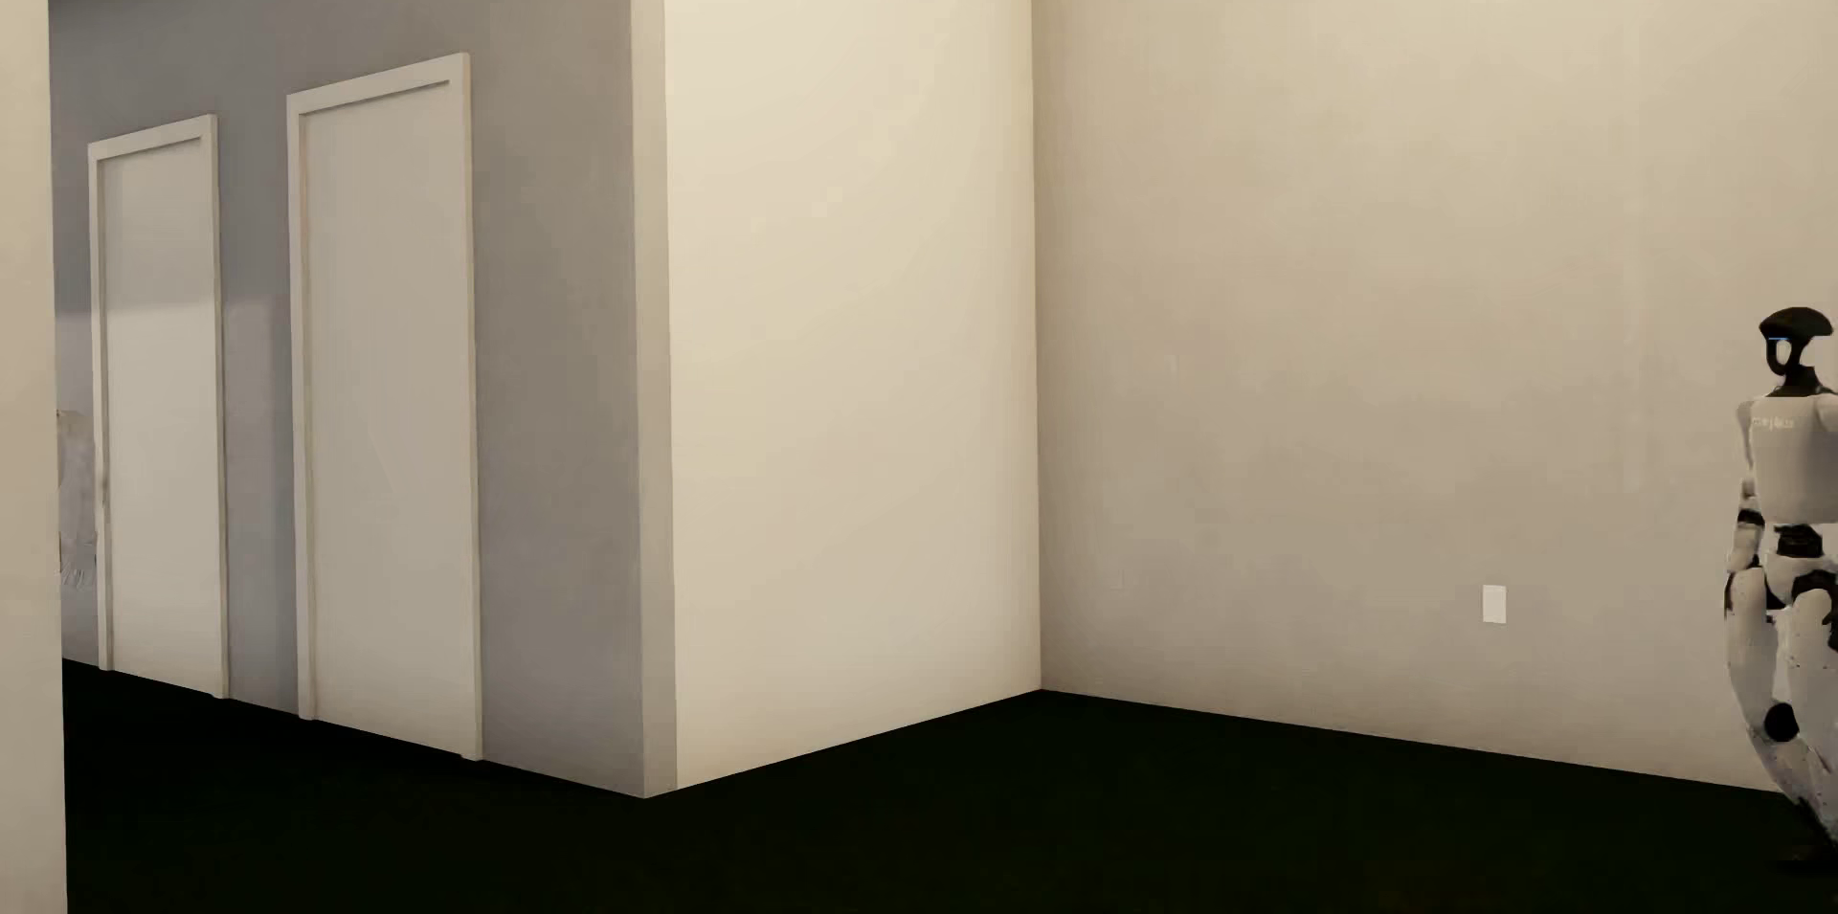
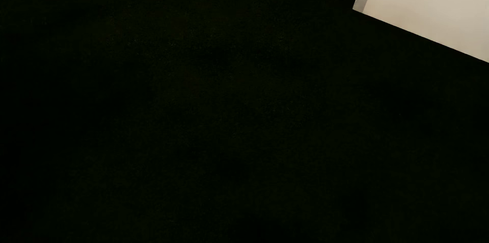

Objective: Avoid the corner

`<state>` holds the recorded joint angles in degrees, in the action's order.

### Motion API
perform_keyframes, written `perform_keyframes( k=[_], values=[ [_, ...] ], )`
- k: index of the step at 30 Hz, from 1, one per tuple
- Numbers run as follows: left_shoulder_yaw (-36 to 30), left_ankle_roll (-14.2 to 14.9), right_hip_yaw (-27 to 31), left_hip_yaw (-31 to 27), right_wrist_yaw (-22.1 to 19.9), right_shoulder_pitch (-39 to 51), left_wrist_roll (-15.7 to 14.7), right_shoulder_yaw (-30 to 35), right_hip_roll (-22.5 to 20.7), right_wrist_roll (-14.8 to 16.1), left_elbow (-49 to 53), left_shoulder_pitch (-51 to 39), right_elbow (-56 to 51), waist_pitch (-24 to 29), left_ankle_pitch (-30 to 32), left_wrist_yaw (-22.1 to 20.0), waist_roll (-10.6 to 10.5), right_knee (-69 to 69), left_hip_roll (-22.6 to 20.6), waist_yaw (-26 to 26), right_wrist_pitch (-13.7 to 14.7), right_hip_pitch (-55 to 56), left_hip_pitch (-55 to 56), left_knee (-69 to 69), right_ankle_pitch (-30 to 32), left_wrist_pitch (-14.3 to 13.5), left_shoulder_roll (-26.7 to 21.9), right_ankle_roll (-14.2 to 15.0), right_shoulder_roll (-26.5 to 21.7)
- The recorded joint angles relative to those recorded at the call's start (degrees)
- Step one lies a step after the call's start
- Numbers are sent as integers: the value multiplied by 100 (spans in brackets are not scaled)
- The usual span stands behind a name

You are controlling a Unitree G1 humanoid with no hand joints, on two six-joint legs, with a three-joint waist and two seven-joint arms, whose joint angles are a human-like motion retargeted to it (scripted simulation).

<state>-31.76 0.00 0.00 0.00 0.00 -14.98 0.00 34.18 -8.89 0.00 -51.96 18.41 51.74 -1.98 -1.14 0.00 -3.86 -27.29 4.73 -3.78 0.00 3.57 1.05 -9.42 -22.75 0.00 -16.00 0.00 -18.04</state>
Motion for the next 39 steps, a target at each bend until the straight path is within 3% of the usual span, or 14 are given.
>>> perform_keyframes(
  k=[1,2,5,15,20,23,28,30,31,32,33,35,37,39],
  values=[
    [181,0,0,0,0,28,0,-34,-95,0,46,-74,168,-7,-532,0,3,305,-22,225,0,-88,191,-1998,26,0,-16,0,-3],
    [480,0,0,0,0,38,0,-159,-73,0,92,-173,151,26,-659,0,14,182,-18,209,0,-121,166,-2022,131,0,-95,0,-4],
    [410,0,0,0,0,316,0,142,-138,0,339,-517,297,26,-776,0,19,275,14,137,0,-137,212,-2079,240,0,-218,0,-43],
    [528,0,0,0,0,507,0,139,-271,0,426,-646,-239,114,-1239,0,-23,218,-12,173,0,108,249,-2152,950,0,-141,0,65],
    [461,0,0,0,0,562,0,419,-247,0,272,-307,-612,508,-1496,0,-21,270,31,-274,0,-556,1658,-4443,451,0,-171,0,-273],
    [406,0,0,0,0,883,0,216,-57,0,120,-119,-445,591,-1138,0,191,382,45,-772,0,-882,2469,-3951,74,0,-294,0,-175],
    [493,0,0,0,0,1237,0,198,-2,0,-492,19,-307,775,-570,0,193,503,129,-1039,0,-2079,3180,-2936,-722,0,-302,0,-170],
    [412,0,0,0,0,1166,0,540,134,0,-587,9,-366,693,-650,0,258,517,120,-1316,0,-2349,3339,-3300,-467,0,-321,0,-263],
    [443,0,0,0,0,1066,0,237,290,0,-637,22,-107,615,-831,0,329,326,58,-1466,0,-2271,3502,-3730,-137,0,-302,0,-116],
    [397,0,0,0,0,993,0,599,398,0,-546,79,-27,618,-1028,0,432,17,-12,-1509,0,-2323,3335,-4019,400,0,-384,0,-121],
    [282,0,0,0,0,801,0,595,476,0,-703,-23,-48,579,-1244,0,427,-550,-100,-1478,0,-2157,3153,-4195,1354,0,-326,0,-136],
    [424,0,0,0,0,601,0,699,659,0,-580,-89,43,678,-1677,0,398,-2826,-296,-1266,0,-1092,2484,-4171,2875,0,-299,0,-107],
    [351,0,0,0,0,394,0,725,590,0,-361,-241,0,848,-1890,0,288,-4748,-477,-572,0,71,1576,-3756,2713,0,-261,0,-188],
    [380,0,0,0,0,148,0,289,441,0,30,-363,-4,885,-1891,0,136,-4446,-464,195,0,1195,644,-3082,2901,0,-268,0,-111]
  ],
)
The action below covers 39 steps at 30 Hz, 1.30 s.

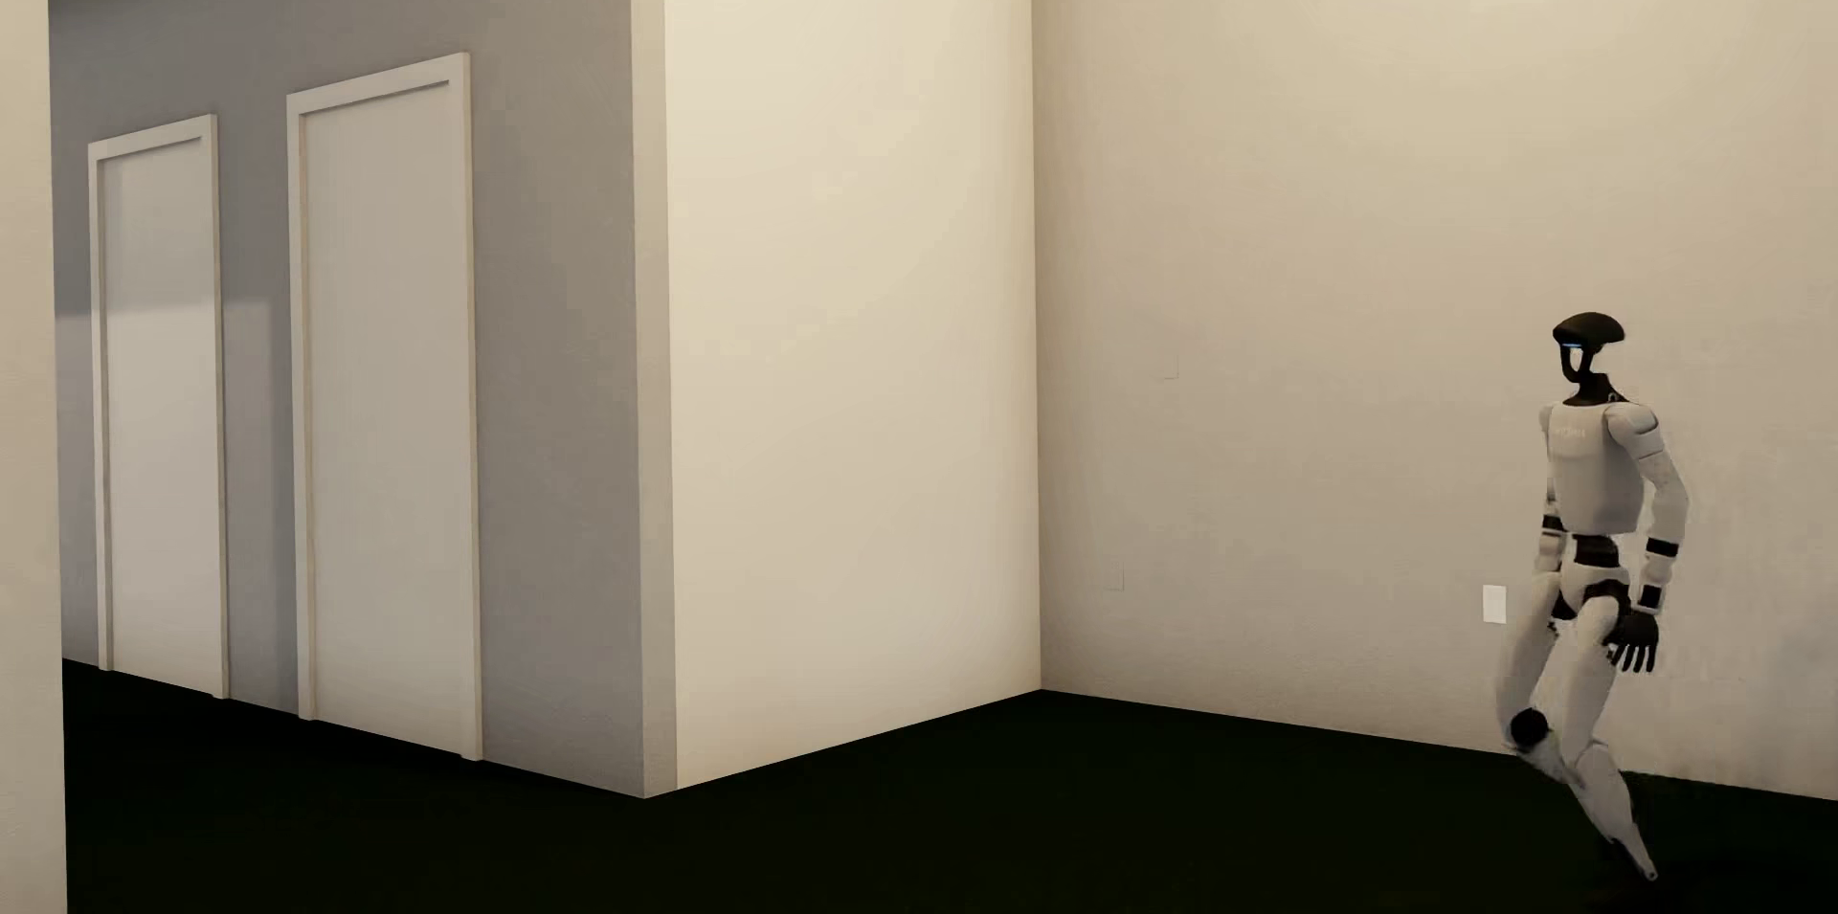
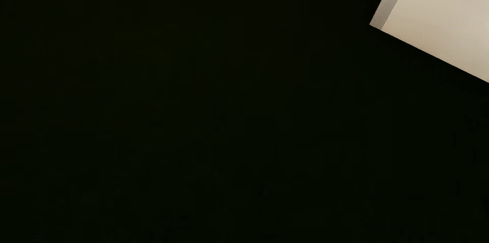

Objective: Avoid the corner

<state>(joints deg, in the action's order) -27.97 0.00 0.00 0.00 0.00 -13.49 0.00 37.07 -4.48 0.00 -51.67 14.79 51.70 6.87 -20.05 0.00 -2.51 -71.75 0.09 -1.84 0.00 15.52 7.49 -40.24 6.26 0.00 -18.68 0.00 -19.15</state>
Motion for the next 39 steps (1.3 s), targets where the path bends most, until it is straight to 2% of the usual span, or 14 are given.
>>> perform_keyframes(
  k=[3,6,9,11,13,16,21,24,26,29,33,35,36,39],
  values=[
    [88,0,0,0,0,-303,0,120,-190,0,558,-265,-191,14,63,0,-154,3107,110,750,0,860,-1415,979,674,0,-177,0,-174],
    [199,0,0,0,0,-454,0,137,-149,0,830,-610,-125,-169,-241,0,-160,4643,172,1128,0,1312,-2259,1211,-2165,0,-341,0,-159],
    [521,0,0,0,0,-494,0,284,-298,0,632,-542,-29,-217,636,0,-402,3813,418,1439,0,1816,-2492,586,746,0,-192,0,-174],
    [389,0,0,0,0,-371,0,394,-655,0,298,-320,188,-235,2647,0,-533,3261,671,1111,0,1417,-1828,-1356,904,0,-68,0,-149],
    [112,0,0,0,0,-223,0,129,-940,0,253,-208,9,-117,1830,0,-562,3510,871,634,0,456,-627,-3469,296,0,-85,0,-142],
    [3,0,0,0,0,285,0,-44,-784,0,164,24,-252,-33,549,0,-218,4230,696,-411,0,-1196,860,-3238,-1049,0,-107,0,-214],
    [65,0,0,0,0,1068,0,-624,-472,0,0,366,-858,-306,1567,0,-22,4865,749,-1190,0,-3042,1797,1141,-2809,0,-155,0,-472],
    [-80,0,0,0,0,888,0,-865,-140,0,-349,408,-1055,-335,1452,0,106,4175,525,-1478,0,-3605,1876,355,-1846,0,-151,0,-447],
    [42,0,0,0,0,548,0,-1008,223,0,-659,453,-682,-412,1362,0,329,2110,192,-1431,0,-2957,1747,-518,-134,0,-76,0,-135],
    [-50,0,0,0,0,408,0,-251,230,0,-526,253,-385,-213,833,0,281,-738,36,-696,0,-930,383,-63,-48,0,-90,0,-26],
    [116,0,0,0,0,-87,0,-54,11,0,392,-147,78,-98,626,0,-9,3264,119,376,0,501,-1310,974,1188,0,-273,0,-57],
    [452,0,0,0,0,-261,0,132,-56,0,833,-272,201,-191,382,0,-69,4472,207,591,0,720,-1811,1026,-1295,0,-391,0,-125],
    [594,0,0,0,0,-364,0,294,-97,0,910,-255,99,-211,343,0,-118,4472,226,667,0,856,-2004,927,-1298,0,-421,0,-219],
    [907,0,0,0,0,-617,0,332,-602,0,676,44,196,-347,1969,0,-382,3694,607,579,0,773,-1684,-1040,511,0,-305,0,-243]
  ],
)
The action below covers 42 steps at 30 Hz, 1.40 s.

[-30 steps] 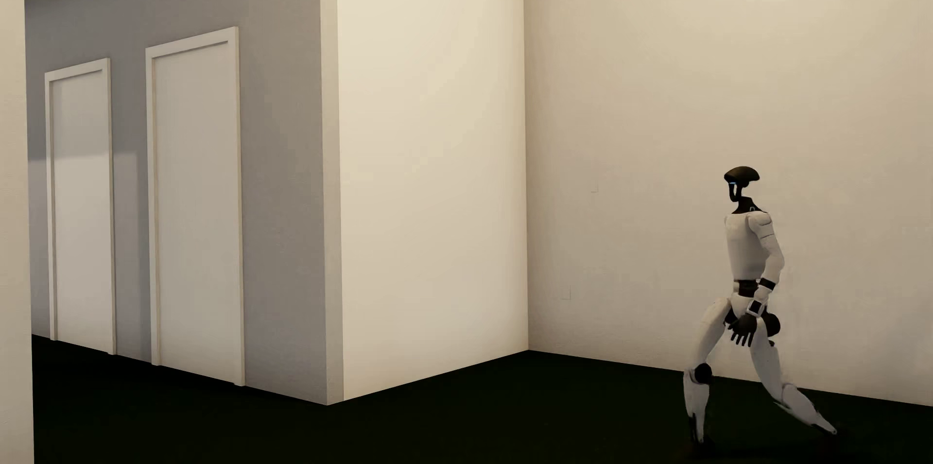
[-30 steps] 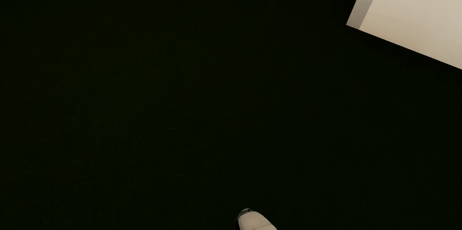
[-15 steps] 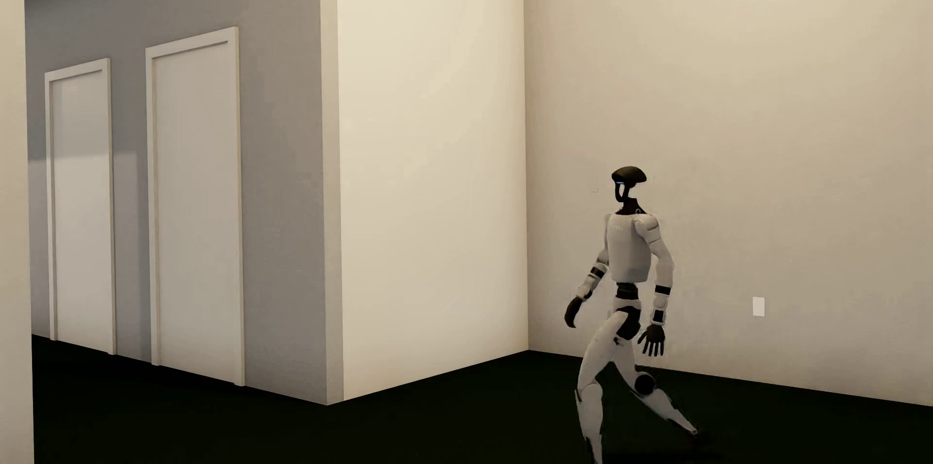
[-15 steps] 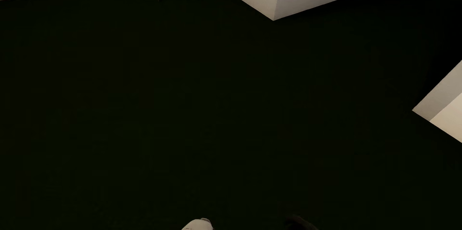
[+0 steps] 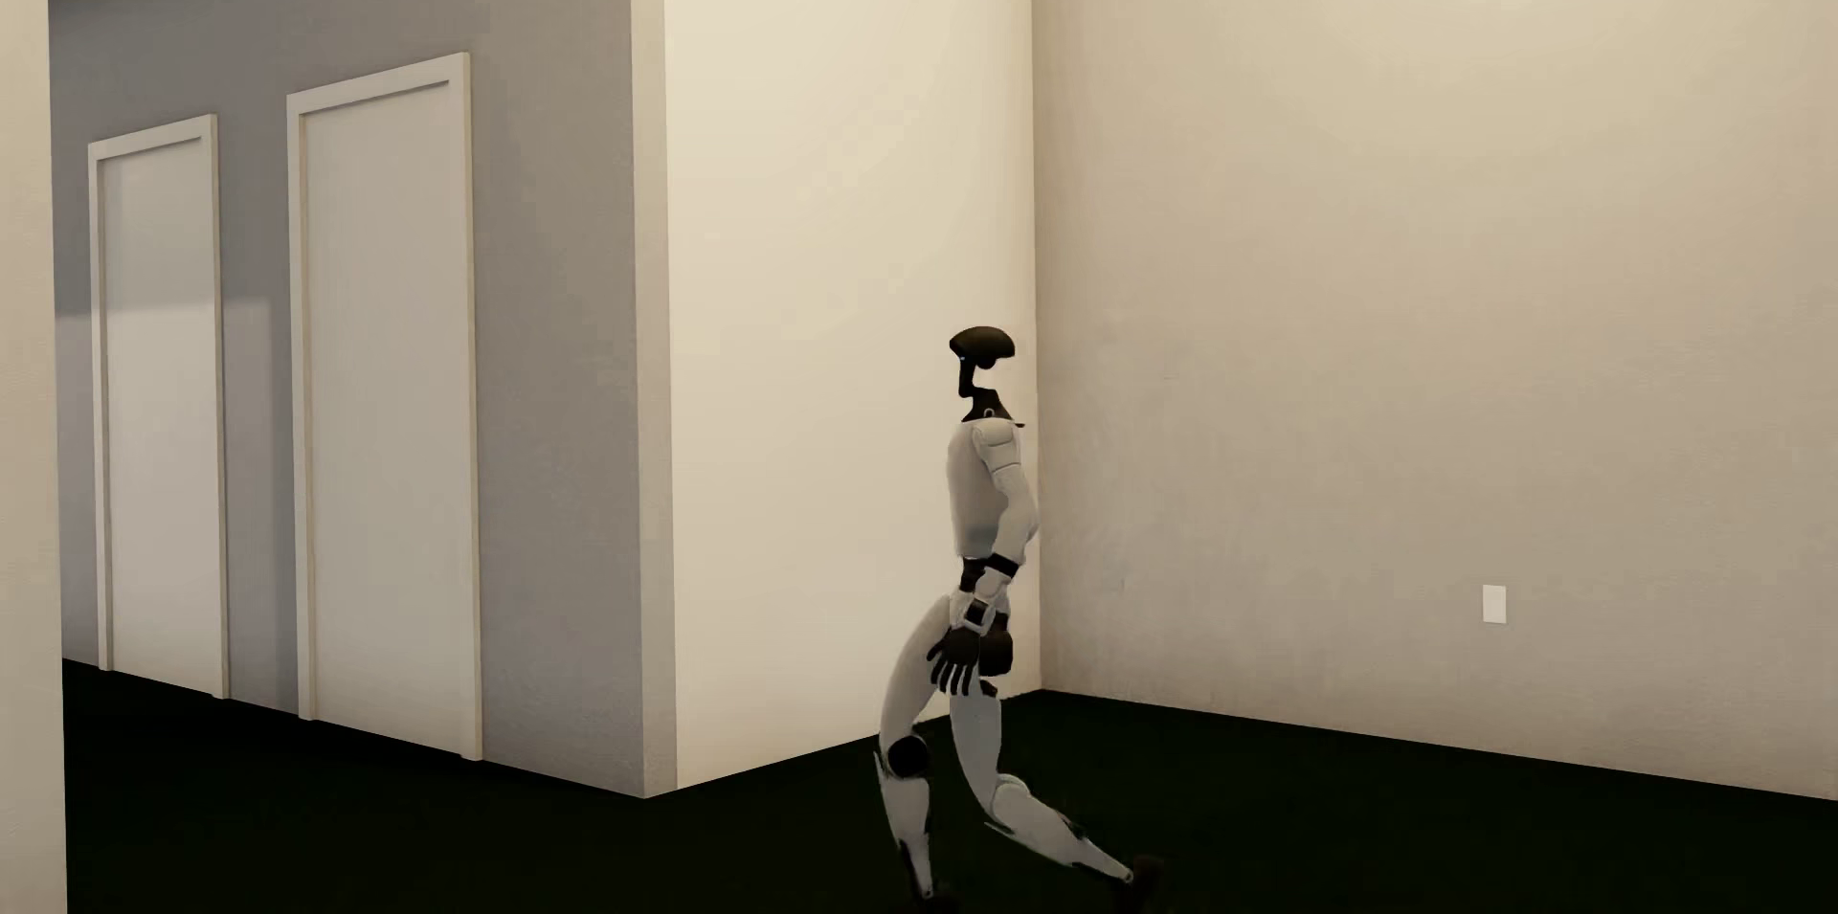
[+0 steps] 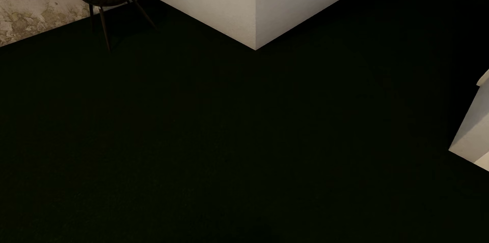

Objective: Avoid the corner

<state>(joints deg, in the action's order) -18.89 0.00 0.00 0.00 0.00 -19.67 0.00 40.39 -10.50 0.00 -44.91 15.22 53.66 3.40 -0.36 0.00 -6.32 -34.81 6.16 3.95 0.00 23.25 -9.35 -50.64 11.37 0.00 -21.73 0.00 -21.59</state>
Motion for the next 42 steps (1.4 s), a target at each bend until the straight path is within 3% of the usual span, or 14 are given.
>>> perform_keyframes(
  k=[1,3,10,11,13,16,20,24,26,29,32,35,39,42],
  values=[
    [-97,0,0,0,0,29,0,51,-150,0,-226,67,85,14,284,0,-24,-217,65,-218,0,-274,594,-1336,-122,0,17,0,2],
    [-400,0,0,0,0,182,0,6,-259,0,-515,56,-51,255,-974,0,-136,130,156,-549,0,-1386,1739,-2473,-902,0,80,0,-45],
    [-370,0,0,0,0,1108,0,-732,126,0,-711,741,-689,-19,-700,0,522,857,223,-2095,0,-3769,3631,1985,-3211,0,-44,0,-252],
    [-421,0,0,0,0,1016,0,-892,210,0,-783,798,-844,33,-378,0,649,496,161,-2306,0,-4037,3650,1469,-3142,0,-108,0,-212],
    [-379,0,0,0,0,972,0,-975,439,0,-1123,764,-721,58,-378,0,1018,-1515,-43,-2414,0,-3594,3586,416,-1108,0,-75,0,-16],
    [-485,0,0,0,0,942,0,-456,528,0,-1270,580,-565,194,-932,0,899,-3595,118,-1675,0,-1909,2502,502,135,0,137,0,121],
    [-643,0,0,0,0,431,0,-292,600,0,-249,629,-221,156,-1638,0,502,-1317,411,-371,0,215,470,1646,430,0,85,0,212],
    [-710,0,0,0,0,-174,0,-285,1259,0,217,223,78,112,-1905,0,419,672,458,997,0,1143,-822,1835,-2350,0,-271,0,-29],
    [-510,0,0,0,0,-433,0,-138,1233,0,70,146,432,1,-920,0,148,-113,732,1148,0,1748,-1136,1590,194,0,-237,0,-63],
    [-573,0,0,0,0,-227,0,182,346,0,-456,217,672,-24,944,0,-184,-1084,753,632,0,1422,35,-831,114,0,-75,0,-65],
    [-850,0,0,0,0,214,0,-146,-387,0,-591,286,171,247,-1051,0,-75,-411,379,-148,0,-462,1698,-2713,-711,0,-1,0,-9],
    [-916,0,0,0,0,662,0,-886,-102,0,-527,487,-968,380,-1442,0,298,606,-19,-1197,0,-2482,2911,-1010,-1953,0,15,0,-94],
    [-758,0,0,0,0,1548,0,-1370,281,0,-375,704,-1897,111,-1118,0,385,1155,377,-1981,0,-3967,3665,2374,-3384,0,5,0,-182],
    [-725,0,0,0,0,1421,0,-1733,741,0,-740,734,-2083,-48,-821,0,503,459,317,-2304,0,-4595,4219,1052,-2748,0,44,0,-93]
  ],
)
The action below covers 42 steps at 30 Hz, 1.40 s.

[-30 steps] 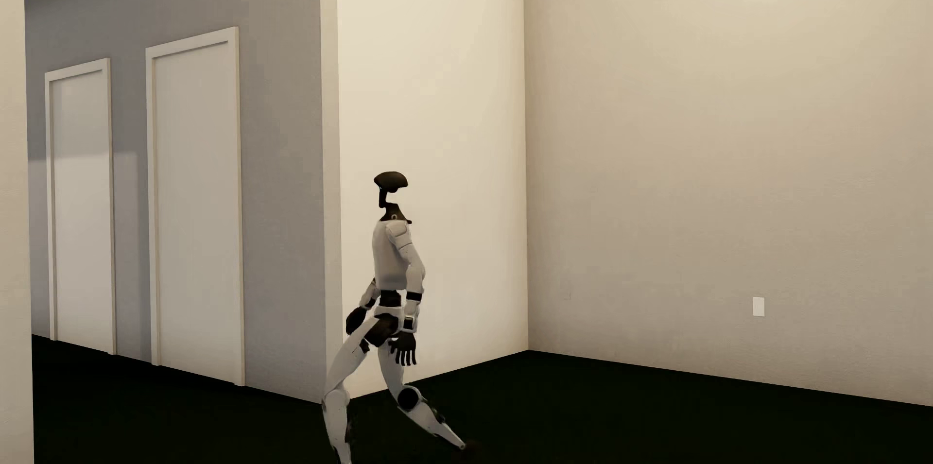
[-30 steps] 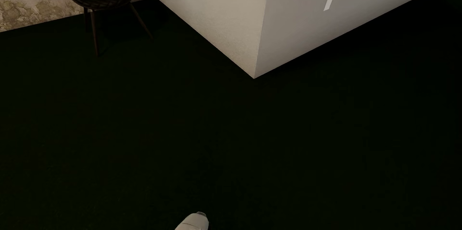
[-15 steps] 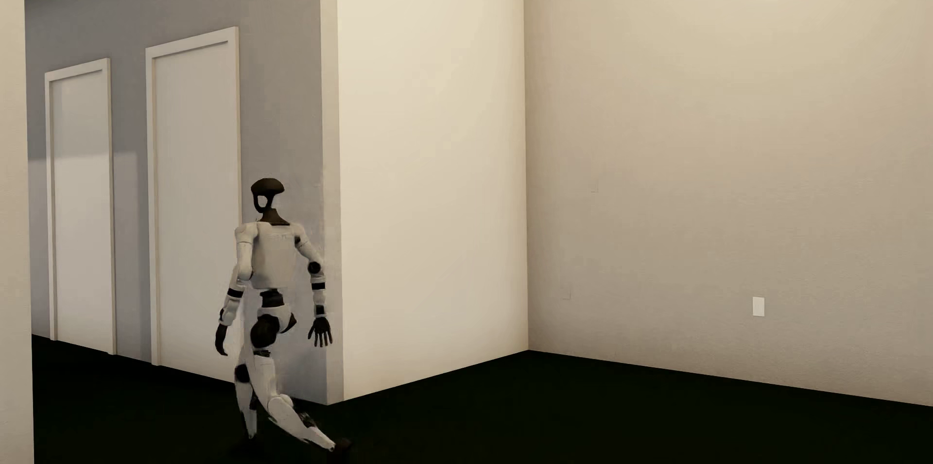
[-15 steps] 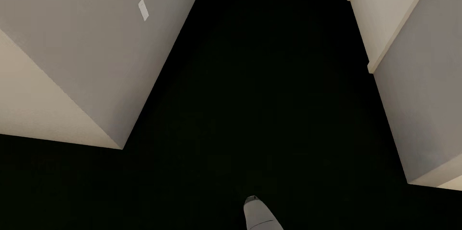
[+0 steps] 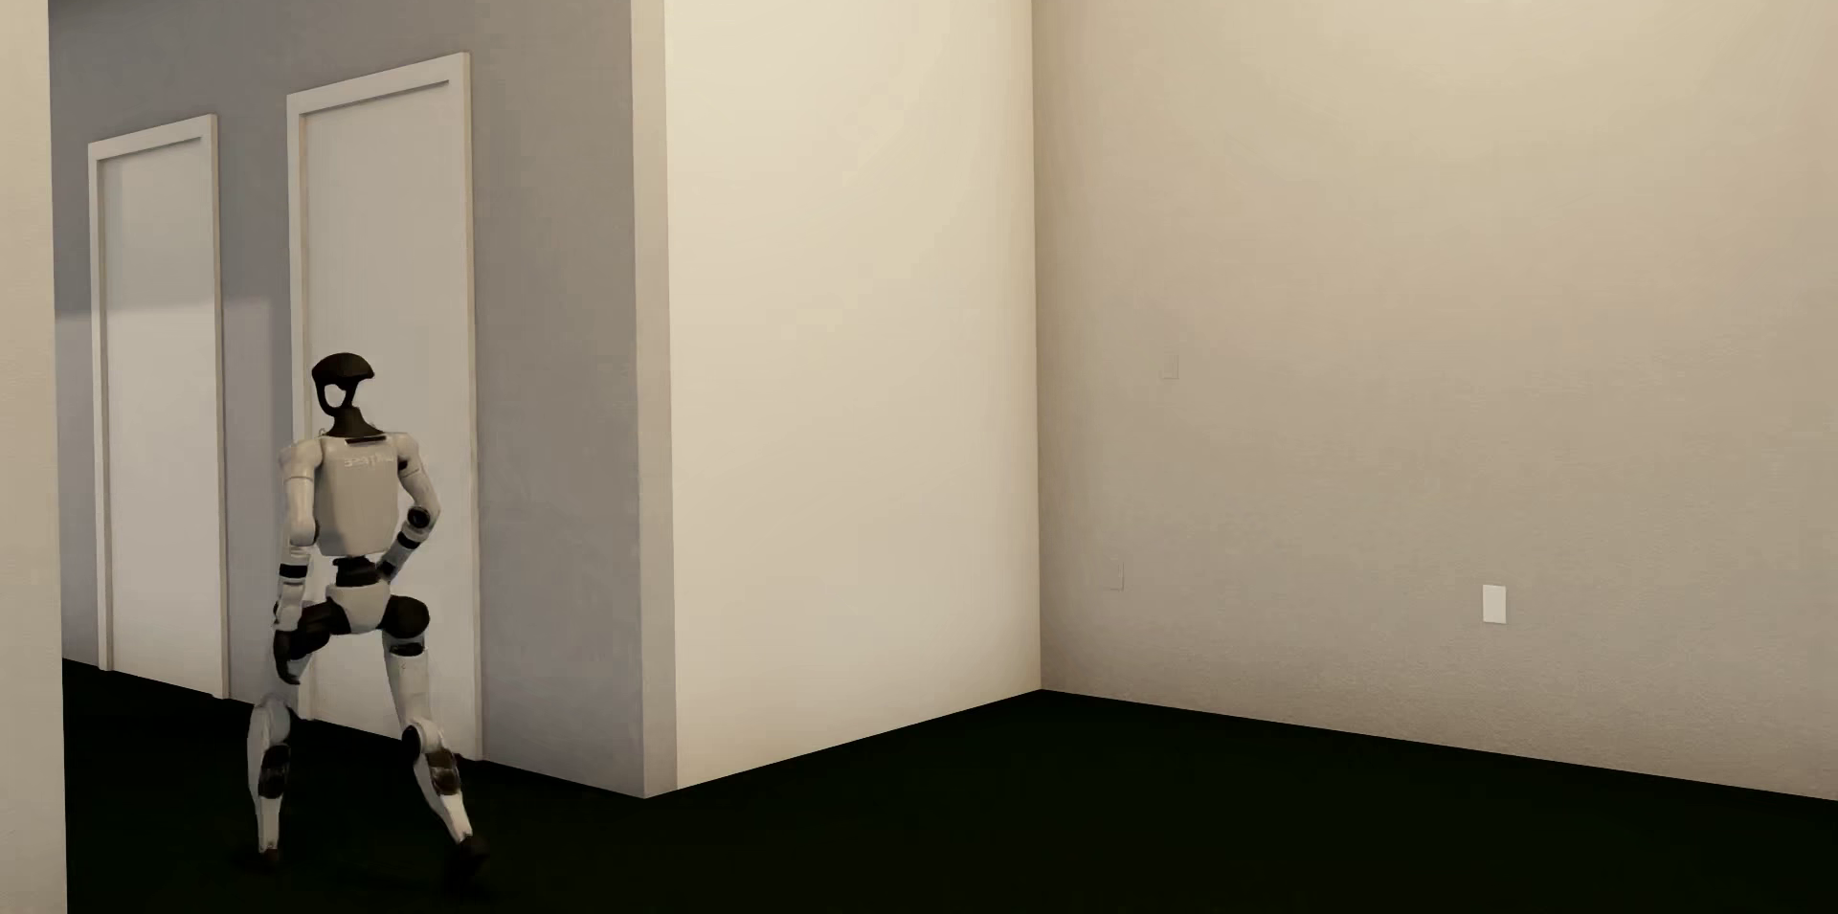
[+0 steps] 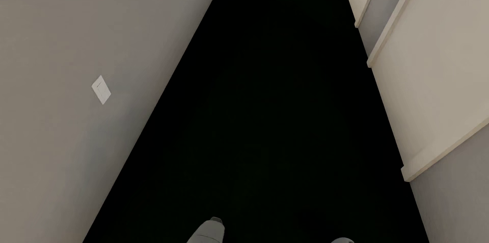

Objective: Avoid the corner

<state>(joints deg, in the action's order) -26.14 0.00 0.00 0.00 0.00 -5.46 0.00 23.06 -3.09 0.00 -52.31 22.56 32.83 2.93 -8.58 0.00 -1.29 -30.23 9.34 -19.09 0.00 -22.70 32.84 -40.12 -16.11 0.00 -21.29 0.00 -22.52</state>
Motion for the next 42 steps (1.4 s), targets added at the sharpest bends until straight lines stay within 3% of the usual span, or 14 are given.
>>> perform_keyframes(
  k=[3,6,10,13,17,18,21,26,28,30,35,37,39,42],
  values=[
    [-68,0,0,0,0,-336,0,518,297,0,-706,-232,955,8,-430,0,301,-3042,-697,256,0,947,-607,-1090,2782,0,82,0,241],
    [-99,0,0,0,0,-590,0,1204,-50,0,-322,-475,1744,126,-596,0,12,-4954,-870,1120,0,2829,-2288,-174,2083,0,129,0,263],
    [158,0,0,0,0,-1381,0,1515,-210,0,842,-895,2168,191,-578,0,-301,-1247,-696,2339,0,4437,-4112,842,3497,0,-38,0,117],
    [442,0,0,0,0,-1729,0,1570,110,0,1366,-1296,2440,-59,-747,0,-269,315,-489,2872,0,4917,-4674,815,-566,0,-175,0,159],
    [823,0,0,0,0,-1863,0,1744,-512,0,995,-988,2817,-116,1408,0,-650,-844,179,2714,0,5503,-4650,-1156,3090,0,101,0,270],
    [778,0,0,0,0,-1718,0,1655,-675,0,758,-908,2854,-43,1893,0,-730,-1064,249,2569,0,5207,-4131,-2263,2994,0,174,0,269],
    [97,0,0,0,0,-1114,0,1343,-1020,0,151,-799,2544,193,-109,0,-563,-459,32,1904,0,3509,-2383,-4278,2076,0,194,0,284],
    [-88,0,0,0,0,-199,0,471,-516,0,50,-57,787,171,-560,0,-118,616,-211,458,0,1181,-1122,-4,124,0,45,0,-25],
    [-66,0,0,0,0,213,0,71,-436,0,-68,107,454,-57,1852,0,-177,610,7,235,0,815,-886,3101,-424,0,82,0,-90],
    [-148,0,0,0,0,405,0,39,-204,0,-385,121,381,44,-593,0,-222,402,111,84,0,278,-448,931,-356,0,151,0,-159],
    [48,0,0,0,0,-162,0,755,375,0,-736,-116,1370,185,-1945,0,211,-4502,-801,461,0,1844,-1349,-491,2635,0,146,0,216],
    [48,0,0,0,0,-428,0,1368,-74,0,-219,-516,1272,434,-1959,0,-153,-5943,-799,1303,0,2660,-2173,-45,-446,0,167,0,91],
    [448,0,0,0,0,-808,0,966,24,0,649,-662,2097,505,-2038,0,-268,-5453,-870,1760,0,4349,-2906,428,1783,0,139,0,362],
    [970,0,0,0,0,-1056,0,1781,-127,0,1977,-897,2347,513,-2073,0,-466,-2025,-636,2349,0,5389,-3486,664,2949,0,70,0,220]
  ],
)
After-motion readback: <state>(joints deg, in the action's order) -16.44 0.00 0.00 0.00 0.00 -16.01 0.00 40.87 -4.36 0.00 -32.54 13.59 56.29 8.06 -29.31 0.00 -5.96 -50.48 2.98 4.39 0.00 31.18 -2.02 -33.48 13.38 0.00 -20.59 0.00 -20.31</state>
